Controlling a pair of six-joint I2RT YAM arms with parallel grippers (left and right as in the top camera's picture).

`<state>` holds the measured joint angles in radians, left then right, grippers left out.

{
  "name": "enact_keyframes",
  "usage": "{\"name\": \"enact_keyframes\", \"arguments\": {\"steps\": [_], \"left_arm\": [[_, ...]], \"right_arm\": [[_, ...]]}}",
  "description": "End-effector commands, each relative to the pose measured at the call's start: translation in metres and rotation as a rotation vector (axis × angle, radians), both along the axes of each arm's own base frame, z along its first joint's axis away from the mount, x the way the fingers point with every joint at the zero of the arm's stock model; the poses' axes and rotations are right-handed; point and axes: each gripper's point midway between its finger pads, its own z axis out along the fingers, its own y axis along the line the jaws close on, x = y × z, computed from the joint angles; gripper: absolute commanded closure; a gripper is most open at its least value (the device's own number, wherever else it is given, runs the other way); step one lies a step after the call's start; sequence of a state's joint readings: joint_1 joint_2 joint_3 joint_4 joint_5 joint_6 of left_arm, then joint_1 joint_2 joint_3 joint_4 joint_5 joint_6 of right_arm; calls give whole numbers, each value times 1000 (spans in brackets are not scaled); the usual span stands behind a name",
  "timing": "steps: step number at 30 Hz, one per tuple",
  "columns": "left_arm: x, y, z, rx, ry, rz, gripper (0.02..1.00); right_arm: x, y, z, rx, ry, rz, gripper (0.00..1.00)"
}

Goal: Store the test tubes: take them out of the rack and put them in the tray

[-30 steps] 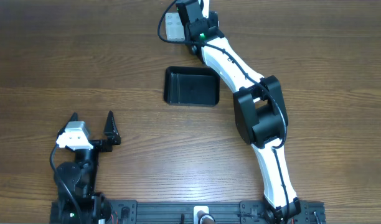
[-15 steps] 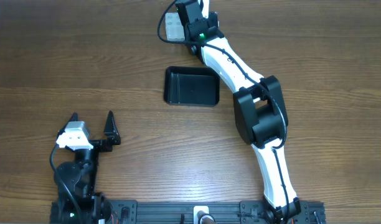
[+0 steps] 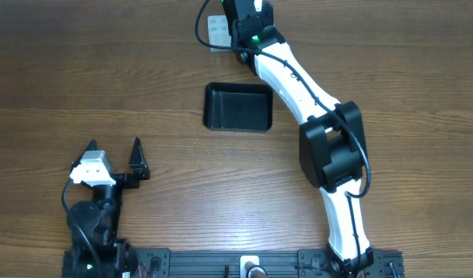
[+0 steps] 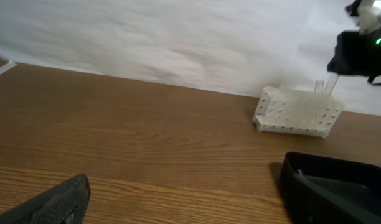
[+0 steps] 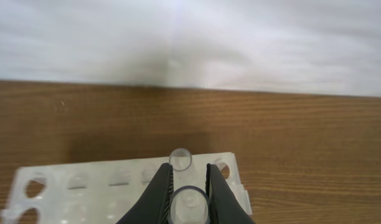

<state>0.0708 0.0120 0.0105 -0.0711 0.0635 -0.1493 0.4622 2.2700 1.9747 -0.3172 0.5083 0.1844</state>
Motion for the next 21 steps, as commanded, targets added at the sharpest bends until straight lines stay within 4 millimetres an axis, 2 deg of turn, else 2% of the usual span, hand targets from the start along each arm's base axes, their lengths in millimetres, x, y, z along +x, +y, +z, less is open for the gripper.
{"name": "enact_keyframes", "arguments": {"steps": [1,6,11,16,21], "left_arm": [[0,3,-1,15,0,12,20],[0,3,-1,16,0,12,20],[0,3,-1,15,0,12,20],[0,3,-1,15,0,12,20],[0,3,-1,16,0,12,23]], "right_arm": [[-8,7,61,47,-97,2,947],[-21,12,86,56,-113,19,950],[-42,10,94,55,-60,21,967],[-72,0,80,92,76,-15,978],[-107,2,48,160,278,-20,987]]}}
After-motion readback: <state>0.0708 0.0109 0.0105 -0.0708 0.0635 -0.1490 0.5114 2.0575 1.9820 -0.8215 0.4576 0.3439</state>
